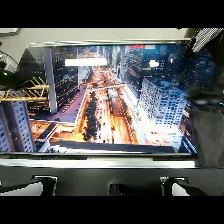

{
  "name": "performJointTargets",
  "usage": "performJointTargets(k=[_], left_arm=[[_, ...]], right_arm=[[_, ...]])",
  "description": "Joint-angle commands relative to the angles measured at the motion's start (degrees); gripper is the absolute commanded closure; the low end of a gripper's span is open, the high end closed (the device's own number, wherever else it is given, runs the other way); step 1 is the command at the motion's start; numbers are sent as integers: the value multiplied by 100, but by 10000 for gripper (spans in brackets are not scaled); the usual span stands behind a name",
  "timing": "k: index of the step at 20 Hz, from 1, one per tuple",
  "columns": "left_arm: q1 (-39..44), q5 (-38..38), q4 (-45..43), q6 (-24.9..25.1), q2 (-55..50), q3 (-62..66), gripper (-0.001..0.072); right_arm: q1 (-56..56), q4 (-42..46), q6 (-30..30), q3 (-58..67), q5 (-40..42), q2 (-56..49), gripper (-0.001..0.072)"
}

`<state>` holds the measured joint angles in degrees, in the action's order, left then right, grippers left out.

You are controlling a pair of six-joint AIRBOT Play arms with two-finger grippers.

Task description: Fold the clothes and pants, and hang the long-sleeved shirts on hangers.

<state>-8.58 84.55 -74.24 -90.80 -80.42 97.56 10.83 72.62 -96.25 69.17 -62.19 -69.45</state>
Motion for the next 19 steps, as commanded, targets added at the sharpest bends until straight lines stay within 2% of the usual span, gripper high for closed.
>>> performJointTargets(k=[1,3,6,8,19], left_arm=[[348,-271,-275,269,297,-704,694],[409,-341,-280,479,603,-1309,694],[396,-70,-280,470,817,-1692,692],[398,181,-275,472,804,-1700,692],[402,177,-275,472,804,-1698,692]], right_arm=[[-1939,138,155,55,-122,-140,647],[-2559,365,144,55,-111,-140,655],[-2892,435,286,57,-111,-138,654],[-2894,487,407,57,-118,-138,653],[-2894,621,398,57,-234,-138,653]])
